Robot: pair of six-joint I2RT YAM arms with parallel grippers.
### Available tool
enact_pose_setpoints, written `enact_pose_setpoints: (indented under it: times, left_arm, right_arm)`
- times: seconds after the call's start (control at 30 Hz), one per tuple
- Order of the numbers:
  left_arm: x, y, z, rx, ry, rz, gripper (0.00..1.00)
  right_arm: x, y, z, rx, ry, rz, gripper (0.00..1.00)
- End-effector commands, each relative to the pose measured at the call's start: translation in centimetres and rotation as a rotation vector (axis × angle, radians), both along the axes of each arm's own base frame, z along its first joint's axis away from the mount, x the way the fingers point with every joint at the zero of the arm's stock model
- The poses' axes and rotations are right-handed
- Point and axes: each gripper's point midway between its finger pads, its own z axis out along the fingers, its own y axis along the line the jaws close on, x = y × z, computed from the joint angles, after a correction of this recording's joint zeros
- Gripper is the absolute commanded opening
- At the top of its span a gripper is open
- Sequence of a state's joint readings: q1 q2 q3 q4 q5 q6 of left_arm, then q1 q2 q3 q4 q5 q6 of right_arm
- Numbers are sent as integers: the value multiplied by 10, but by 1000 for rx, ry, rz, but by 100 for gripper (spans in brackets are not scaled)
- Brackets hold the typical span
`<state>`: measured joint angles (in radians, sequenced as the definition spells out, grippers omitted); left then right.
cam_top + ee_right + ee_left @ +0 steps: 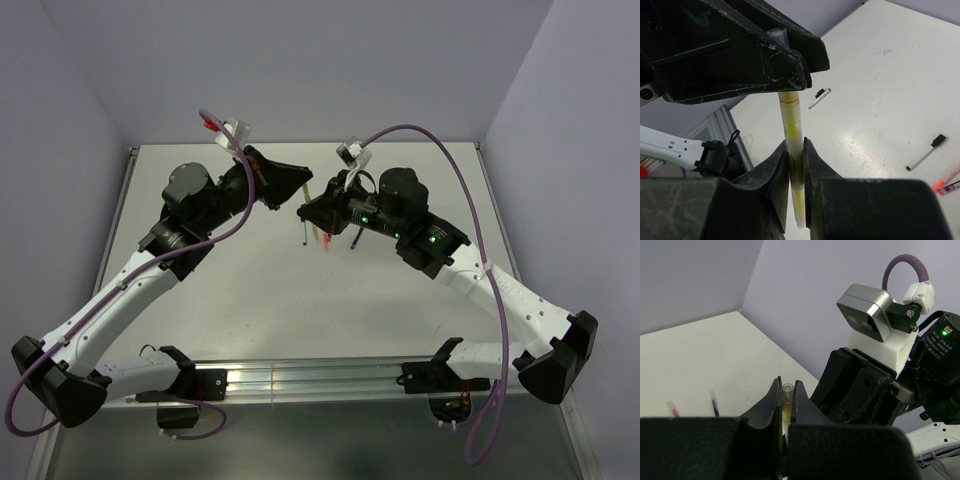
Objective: Insert the pens into the pen caps
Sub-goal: Press the pen cap onto the pen.
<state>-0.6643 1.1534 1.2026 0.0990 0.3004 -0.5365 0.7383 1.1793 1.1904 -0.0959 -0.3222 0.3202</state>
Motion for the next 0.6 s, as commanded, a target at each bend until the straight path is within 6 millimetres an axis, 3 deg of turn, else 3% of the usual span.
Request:
enact_pose_setpoints:
  times: [0.0,0.57]
  left_arm:
    - [-45,-16,-51,104,153,-204,0]
    - [-55,-25,-83,120,225,-231,1]
  right_arm:
    - [38,-32,117,246,-240,-219,0]
    - [46,-35,139,262,-272,-240,0]
